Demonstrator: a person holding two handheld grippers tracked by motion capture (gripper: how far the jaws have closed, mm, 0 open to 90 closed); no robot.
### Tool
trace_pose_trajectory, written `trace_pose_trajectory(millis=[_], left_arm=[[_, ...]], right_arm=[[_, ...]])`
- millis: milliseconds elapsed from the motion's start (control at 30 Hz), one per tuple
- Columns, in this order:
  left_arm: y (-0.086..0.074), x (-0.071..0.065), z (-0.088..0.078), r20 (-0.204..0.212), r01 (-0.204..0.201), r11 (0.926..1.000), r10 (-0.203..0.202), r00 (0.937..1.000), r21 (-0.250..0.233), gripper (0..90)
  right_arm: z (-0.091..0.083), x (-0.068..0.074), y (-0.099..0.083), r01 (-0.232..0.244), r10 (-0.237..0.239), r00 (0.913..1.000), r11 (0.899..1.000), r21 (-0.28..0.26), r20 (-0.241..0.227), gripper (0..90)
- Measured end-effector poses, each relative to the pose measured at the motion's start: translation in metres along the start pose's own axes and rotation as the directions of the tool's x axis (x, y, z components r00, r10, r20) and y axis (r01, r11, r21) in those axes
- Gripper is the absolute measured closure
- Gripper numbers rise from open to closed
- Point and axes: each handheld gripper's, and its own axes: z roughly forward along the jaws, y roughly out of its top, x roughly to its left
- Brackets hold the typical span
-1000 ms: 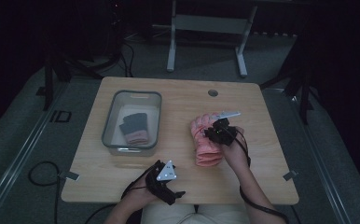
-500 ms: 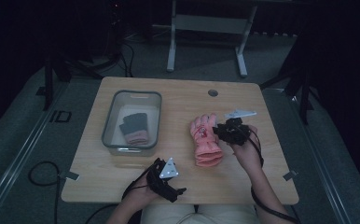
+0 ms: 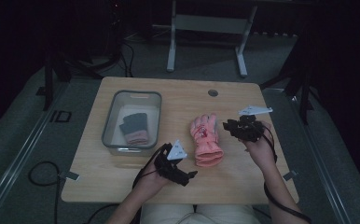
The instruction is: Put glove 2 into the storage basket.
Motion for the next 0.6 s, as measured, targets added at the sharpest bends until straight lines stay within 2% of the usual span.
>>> trace_pose_trajectory(millis=[67, 133, 200, 233, 267, 400, 500, 533, 567, 600], left_arm=[[0.013, 0.006, 0.001, -0.021, 0.007, 1.0, -0.007, 0.9998, 0.001, 4.9], [0.025, 0.014, 0.002, -0.035, 0.031, 0.9994, -0.032, 0.9989, -0.016, 5.7], [0.036, 0.023, 0.004, -0.071, 0.067, 0.9974, -0.069, 0.9951, -0.029, 7.3], [0.041, 0.028, 0.005, -0.1, 0.084, 0.9963, -0.085, 0.9913, -0.02, 8.1], [0.046, 0.034, 0.007, -0.146, 0.094, 0.9954, -0.096, 0.9846, -0.016, 8.1], [0.058, 0.047, 0.019, -0.212, 0.139, 0.9902, -0.137, 0.9677, -0.006, 8.9], [0.062, 0.058, 0.03, -0.207, 0.181, 0.9834, -0.176, 0.9624, 0.008, 9.7], [0.063, 0.061, 0.035, -0.209, 0.184, 0.9827, -0.177, 0.9619, 0.018, 10.0], [0.063, 0.063, 0.042, -0.23, 0.177, 0.9835, -0.164, 0.9591, 0.036, 10.8], [0.063, 0.065, 0.046, -0.248, 0.171, 0.9839, -0.154, 0.9565, 0.051, 11.2]], right_arm=[[0.004, 0.0, 0.004, 0.001, -0.001, 1.0, 1.0, 0.002, -0.008, 72.8], [0.008, 0.003, 0.009, 0.002, -0.002, 1.0, 1.0, -0.001, -0.01, 74.7], [0.012, 0.007, 0.012, -0.002, 0.002, 0.9997, 1.0, -0.009, -0.025, 75.1], [0.015, 0.01, 0.013, 0.003, -0.004, 0.9995, 1.0, -0.014, -0.032, 75.9], [0.019, 0.013, 0.013, 0.01, -0.01, 0.9995, 1.0, -0.009, -0.028, 76.5], [0.038, 0.022, 0.011, 0.026, -0.025, 0.9992, 1.0, 0.014, -0.03, 76.7], [0.048, 0.024, 0.007, 0.014, -0.013, 0.9993, 1.0, 0.024, -0.036, 76.7], [0.051, 0.024, 0.004, 0.011, -0.01, 0.9991, 0.999, 0.034, -0.04, 76.4], [0.054, 0.023, 0.001, 0.007, -0.005, 0.999, 0.999, 0.044, -0.045, 75.6], [0.057, 0.022, -0.003, 0.004, -0.003, 0.9996, 0.998, 0.061, -0.029, 74.1]])
